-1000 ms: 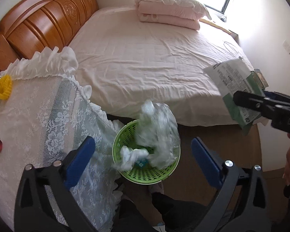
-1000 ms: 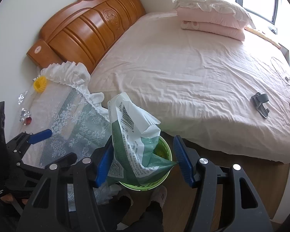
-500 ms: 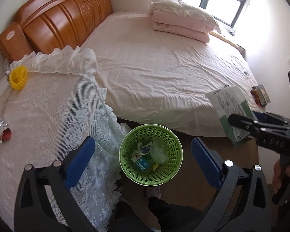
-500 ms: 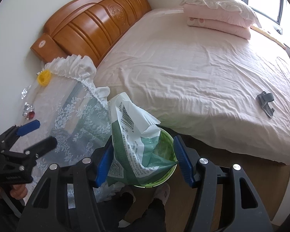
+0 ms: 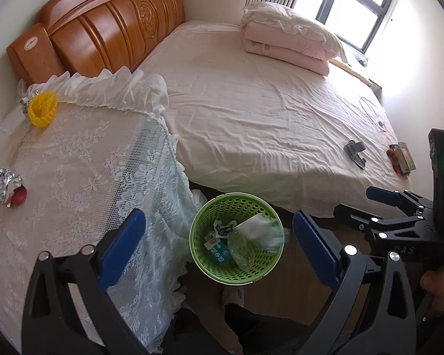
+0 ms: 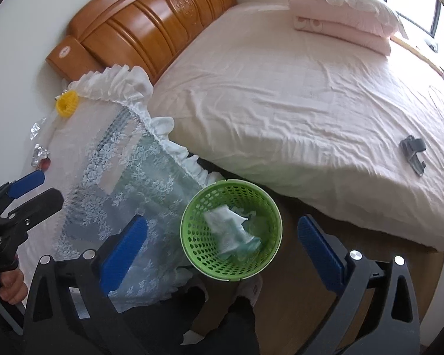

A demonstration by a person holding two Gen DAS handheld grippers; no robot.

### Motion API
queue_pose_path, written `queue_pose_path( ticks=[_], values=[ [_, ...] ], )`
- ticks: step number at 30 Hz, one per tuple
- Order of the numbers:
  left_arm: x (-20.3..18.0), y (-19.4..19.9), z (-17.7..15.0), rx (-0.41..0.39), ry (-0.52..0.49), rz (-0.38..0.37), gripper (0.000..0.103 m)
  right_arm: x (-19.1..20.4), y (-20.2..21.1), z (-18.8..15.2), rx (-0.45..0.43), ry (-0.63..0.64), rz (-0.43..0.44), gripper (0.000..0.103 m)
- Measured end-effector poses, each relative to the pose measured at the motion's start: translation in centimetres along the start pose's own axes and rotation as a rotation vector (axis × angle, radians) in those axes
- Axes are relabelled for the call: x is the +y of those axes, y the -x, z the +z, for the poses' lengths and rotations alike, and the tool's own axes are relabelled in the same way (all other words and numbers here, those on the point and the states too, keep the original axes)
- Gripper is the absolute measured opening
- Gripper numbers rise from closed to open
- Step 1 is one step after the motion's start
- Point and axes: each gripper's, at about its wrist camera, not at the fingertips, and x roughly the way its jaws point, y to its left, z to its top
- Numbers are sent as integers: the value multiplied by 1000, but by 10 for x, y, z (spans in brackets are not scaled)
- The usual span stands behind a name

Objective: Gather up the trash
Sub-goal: 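Move both tools back toward the foil packs on the bed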

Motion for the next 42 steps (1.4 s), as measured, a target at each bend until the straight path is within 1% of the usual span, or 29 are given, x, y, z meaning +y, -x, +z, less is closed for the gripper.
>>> queue_pose_path(
  ticks=[16,20,24,32,39,42],
  values=[
    [5,5,-2,-7,15,6,95,-4,1,-1,-1,-27,0,101],
    [11,9,-3,-15,24,14,95,2,1,0,0,-23,10,101],
    [23,17,-4,-34,39,37,95,15,0,5,-3,-12,25,101],
    [66,37,-13,-71,111,95,95,67,-9,22,-8,68,77,101],
    [111,58,-28,-103,200,163,95,125,-21,37,-8,166,146,101],
    [133,66,-37,-111,248,199,95,155,-30,42,6,217,179,101]
  ],
)
